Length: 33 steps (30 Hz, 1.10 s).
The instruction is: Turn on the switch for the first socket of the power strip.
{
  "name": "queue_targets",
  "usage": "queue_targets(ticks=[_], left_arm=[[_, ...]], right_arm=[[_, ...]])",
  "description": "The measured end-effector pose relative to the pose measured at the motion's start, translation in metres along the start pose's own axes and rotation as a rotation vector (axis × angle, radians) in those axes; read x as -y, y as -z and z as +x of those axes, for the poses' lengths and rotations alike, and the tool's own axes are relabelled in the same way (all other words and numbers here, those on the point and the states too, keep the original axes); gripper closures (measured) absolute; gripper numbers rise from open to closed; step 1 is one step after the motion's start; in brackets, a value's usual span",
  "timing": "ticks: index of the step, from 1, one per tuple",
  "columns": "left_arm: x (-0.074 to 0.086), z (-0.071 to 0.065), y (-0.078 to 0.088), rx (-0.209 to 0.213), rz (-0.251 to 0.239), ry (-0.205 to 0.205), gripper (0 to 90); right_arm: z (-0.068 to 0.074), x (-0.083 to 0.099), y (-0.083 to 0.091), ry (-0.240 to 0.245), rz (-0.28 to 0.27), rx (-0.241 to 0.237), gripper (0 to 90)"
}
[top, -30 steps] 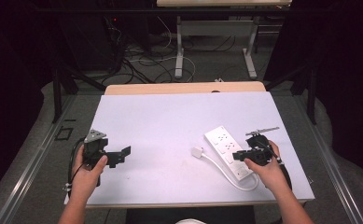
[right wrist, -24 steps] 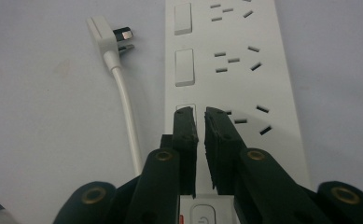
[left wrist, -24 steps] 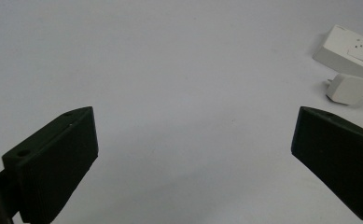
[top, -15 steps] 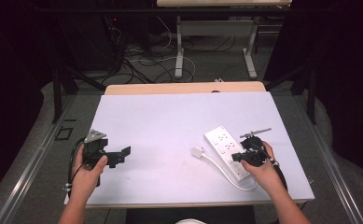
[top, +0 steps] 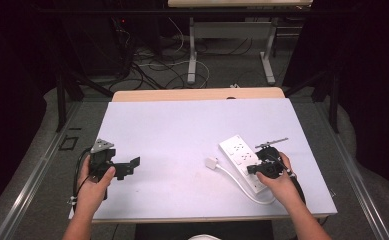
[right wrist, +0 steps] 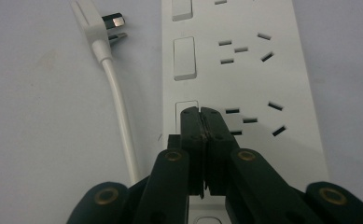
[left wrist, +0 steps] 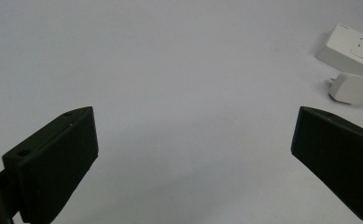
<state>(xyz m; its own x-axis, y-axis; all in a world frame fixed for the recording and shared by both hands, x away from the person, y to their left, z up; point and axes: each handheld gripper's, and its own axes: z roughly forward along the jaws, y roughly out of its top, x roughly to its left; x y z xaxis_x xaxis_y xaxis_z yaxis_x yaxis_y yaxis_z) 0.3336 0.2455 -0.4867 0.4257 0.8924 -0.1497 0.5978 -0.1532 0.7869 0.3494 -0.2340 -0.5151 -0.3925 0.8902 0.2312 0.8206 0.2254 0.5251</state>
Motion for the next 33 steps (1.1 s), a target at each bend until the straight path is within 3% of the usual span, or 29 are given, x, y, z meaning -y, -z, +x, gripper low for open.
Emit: queue_targets(ticks=[25, 27, 31, 33], left_arm=[[0.0001, 0.0009, 0.0008, 0.003, 0.014, 0.001, 0.4], [0.0001, 0.0009, 0.0008, 0.003, 0.013, 0.001, 0.4], [0.0002, 0.0009, 0.0008, 0.003, 0.014, 0.0, 0.4], [0.0002, 0.001, 0.0006, 0.004, 0.014, 0.0, 0.4]], right_arm=[[-0.0008, 0.0005, -0.0011, 0.008, 0.006, -0.009, 88.3], [-0.0008, 0.0013, -0.0028, 0.004, -0.024, -0.019, 88.3], [0.0011, 0.0004, -0.0017, -0.007, 0.001, -0.001, 88.3], [-0.0003, 0.0009, -0.0017, 0.013, 0.0, 0.002, 88.3]])
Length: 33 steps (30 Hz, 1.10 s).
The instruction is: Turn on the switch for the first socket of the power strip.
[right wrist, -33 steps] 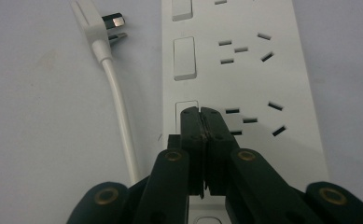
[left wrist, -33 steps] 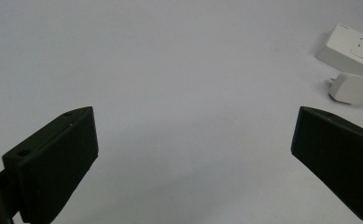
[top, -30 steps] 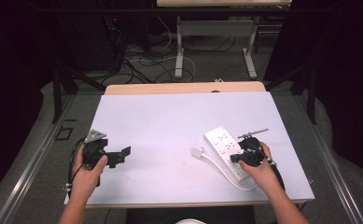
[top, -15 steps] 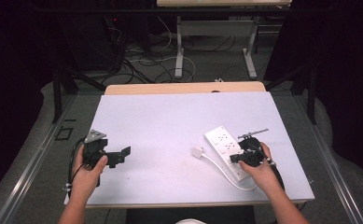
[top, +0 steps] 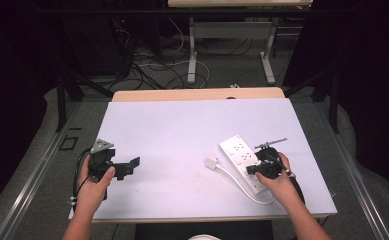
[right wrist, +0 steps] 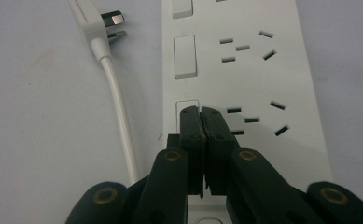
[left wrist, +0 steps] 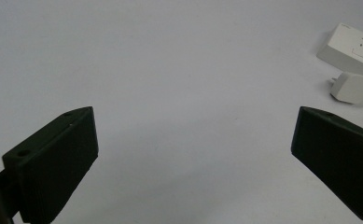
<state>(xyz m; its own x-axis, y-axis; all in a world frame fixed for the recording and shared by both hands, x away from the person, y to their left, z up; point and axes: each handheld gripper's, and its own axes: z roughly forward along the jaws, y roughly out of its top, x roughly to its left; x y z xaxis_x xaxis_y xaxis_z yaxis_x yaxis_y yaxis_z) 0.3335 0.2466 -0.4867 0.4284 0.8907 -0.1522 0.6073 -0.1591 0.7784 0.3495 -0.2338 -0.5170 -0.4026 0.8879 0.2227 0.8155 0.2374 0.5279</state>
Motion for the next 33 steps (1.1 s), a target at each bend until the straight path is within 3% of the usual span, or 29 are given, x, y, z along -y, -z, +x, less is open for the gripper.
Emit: queue_targets(ticks=[12, 33], left_arm=[[0.0, -0.0001, 0.0002, 0.0, 0.001, -0.001, 0.4], [0.0003, 0.0, 0.0002, -0.001, 0.001, -0.001, 0.4]], right_arm=[[0.0002, 0.0002, -0.0007, 0.022, -0.003, 0.003, 88.9], [-0.0009, 0.0014, -0.0013, 0.012, 0.008, -0.006, 90.0]])
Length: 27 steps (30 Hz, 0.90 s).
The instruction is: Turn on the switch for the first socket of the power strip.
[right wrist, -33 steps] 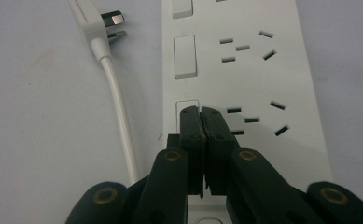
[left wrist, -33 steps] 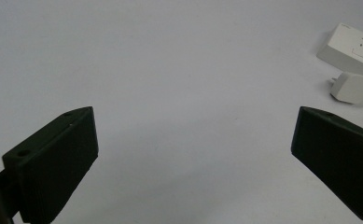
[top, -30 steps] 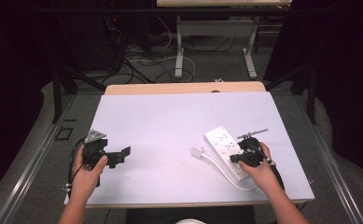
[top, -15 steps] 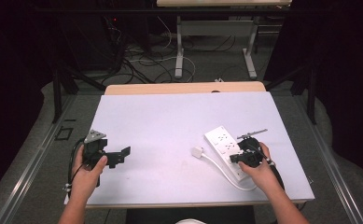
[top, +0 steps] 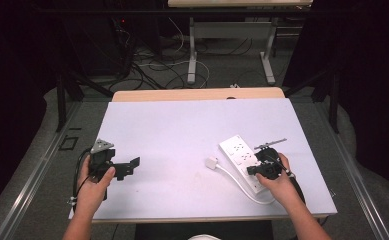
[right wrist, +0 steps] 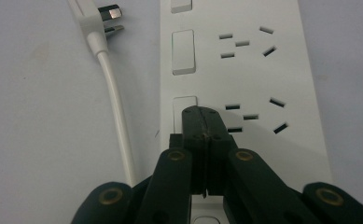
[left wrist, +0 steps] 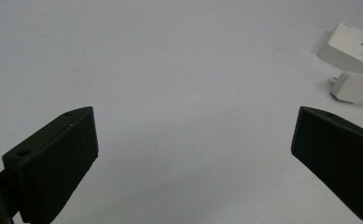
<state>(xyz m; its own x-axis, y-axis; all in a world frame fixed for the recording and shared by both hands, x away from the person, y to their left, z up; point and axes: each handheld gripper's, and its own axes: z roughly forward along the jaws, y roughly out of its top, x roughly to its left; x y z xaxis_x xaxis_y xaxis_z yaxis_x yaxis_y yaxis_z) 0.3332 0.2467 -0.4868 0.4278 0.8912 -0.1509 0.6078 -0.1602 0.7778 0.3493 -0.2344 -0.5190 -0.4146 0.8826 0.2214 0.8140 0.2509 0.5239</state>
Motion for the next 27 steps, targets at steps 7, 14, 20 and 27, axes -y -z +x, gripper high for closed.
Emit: queue_targets(ticks=[7, 14, 20, 27], left_arm=[[0.0003, -0.0004, -0.0006, -0.006, -0.011, 0.002, 0.4], [0.0005, -0.0005, -0.0011, -0.007, -0.009, 0.002, 0.4], [0.0005, -0.0005, -0.0011, -0.007, -0.009, 0.001, 0.4], [0.0003, 0.0001, -0.0004, -0.005, -0.003, 0.003, 0.4]], right_arm=[[0.0003, 0.0004, 0.0001, -0.003, -0.002, 0.002, 89.6], [0.001, 0.0004, -0.0001, 0.0, -0.004, 0.002, 88.5], [0.0021, 0.0, 0.0002, 0.008, -0.001, 0.003, 85.4], [0.0035, 0.0001, 0.0007, 0.021, -0.012, -0.016, 83.0]])
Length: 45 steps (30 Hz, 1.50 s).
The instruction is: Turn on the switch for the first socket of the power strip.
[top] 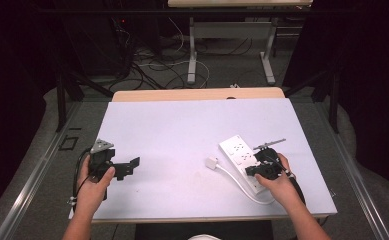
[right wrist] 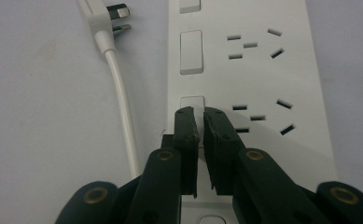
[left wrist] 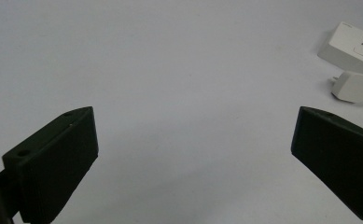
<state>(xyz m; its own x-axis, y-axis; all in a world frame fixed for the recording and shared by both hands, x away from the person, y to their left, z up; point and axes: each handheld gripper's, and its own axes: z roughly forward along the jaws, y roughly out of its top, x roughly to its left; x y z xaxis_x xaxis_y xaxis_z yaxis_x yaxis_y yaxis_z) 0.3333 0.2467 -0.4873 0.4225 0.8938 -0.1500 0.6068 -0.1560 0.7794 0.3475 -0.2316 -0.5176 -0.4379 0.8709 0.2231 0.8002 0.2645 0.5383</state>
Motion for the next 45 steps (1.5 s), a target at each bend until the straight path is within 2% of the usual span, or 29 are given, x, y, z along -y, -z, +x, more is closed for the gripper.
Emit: queue_targets(ticks=[4, 5, 8, 9, 16, 19, 23, 32, 37, 41, 42, 45], left_arm=[[0.0, 0.0, 0.0, 0.001, 0.002, -0.001, 0.4], [0.0, 0.0, 0.0, 0.001, 0.002, -0.001, 0.4], [0.0, 0.0, 0.0, 0.0, 0.0, -0.001, 0.4], [0.0, 0.0, 0.0, 0.0, 0.001, -0.001, 0.4], [0.0, 0.0, 0.0, -0.001, -0.008, 0.0, 0.4], [0.0, 0.0, 0.001, 0.004, 0.007, -0.002, 0.4], [-0.001, 0.0, 0.001, 0.005, 0.01, -0.002, 0.4], [0.0, 0.0, 0.001, 0.0, 0.002, 0.0, 0.4], [0.0, 0.001, 0.001, 0.001, 0.002, 0.001, 0.4], [0.0, 0.0, 0.001, 0.002, 0.002, 0.0, 0.4], [0.0, 0.0, 0.001, 0.001, 0.002, 0.0, 0.4], [0.0, 0.001, 0.001, 0.001, 0.002, -0.001, 0.4]], right_arm=[[0.002, -0.001, 0.003, -0.005, 0.006, 0.011, 80.4], [0.0, -0.001, 0.003, 0.01, 0.003, 0.011, 79.9], [0.001, -0.001, 0.004, -0.013, 0.006, 0.007, 78.6], [0.0, -0.001, 0.004, 0.0, -0.002, 0.0, 77.0], [0.002, -0.002, 0.006, 0.012, -0.002, -0.006, 73.1], [0.003, -0.002, 0.007, 0.028, -0.007, -0.005, 70.7], [0.003, -0.002, 0.008, 0.04, -0.009, -0.001, 64.0], [0.005, -0.002, 0.01, 0.043, -0.022, 0.003, 57.0], [0.004, -0.002, 0.012, 0.068, -0.017, 0.02, 52.4], [0.003, -0.003, 0.013, 0.066, -0.025, 0.014, 45.7], [0.005, -0.003, 0.014, 0.054, -0.035, 0.008, 41.6], [0.005, -0.003, 0.016, 0.058, -0.041, 0.017, 38.6]])
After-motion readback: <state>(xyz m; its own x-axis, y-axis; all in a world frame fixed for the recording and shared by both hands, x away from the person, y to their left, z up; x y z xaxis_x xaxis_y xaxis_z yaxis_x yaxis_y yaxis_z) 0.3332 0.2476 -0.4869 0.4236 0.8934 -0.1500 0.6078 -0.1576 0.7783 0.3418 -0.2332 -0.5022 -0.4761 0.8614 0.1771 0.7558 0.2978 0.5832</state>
